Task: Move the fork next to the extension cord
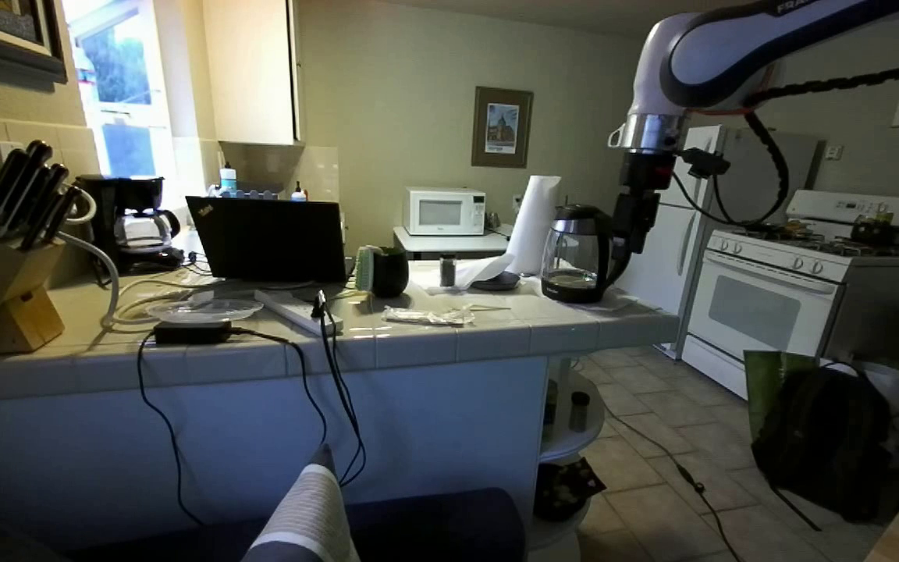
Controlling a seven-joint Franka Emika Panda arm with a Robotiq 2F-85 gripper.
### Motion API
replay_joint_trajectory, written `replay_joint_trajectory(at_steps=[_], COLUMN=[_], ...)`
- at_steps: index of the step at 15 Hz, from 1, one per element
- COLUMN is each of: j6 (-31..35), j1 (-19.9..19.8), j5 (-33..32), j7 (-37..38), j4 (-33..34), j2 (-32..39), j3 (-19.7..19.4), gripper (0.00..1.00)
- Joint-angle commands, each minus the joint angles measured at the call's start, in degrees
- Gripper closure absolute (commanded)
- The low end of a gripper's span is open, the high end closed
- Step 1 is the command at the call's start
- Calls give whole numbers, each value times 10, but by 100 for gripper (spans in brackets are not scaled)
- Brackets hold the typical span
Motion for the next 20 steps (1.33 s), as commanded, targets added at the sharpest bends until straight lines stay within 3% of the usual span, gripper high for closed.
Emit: replay_joint_trajectory(at_steps=[1, 12, 13, 20], j6=[-3, 6, 3, 2], j1=[12, -20, -17, -23], j5=[-7, 0, -5, -6], j7=[-93, -461, -402, -446], j4=[72, 269, 232, 267], j2=[89, 287, 248, 284], j3=[6, 21, 21, 26], gripper=[0, 0, 0, 0])
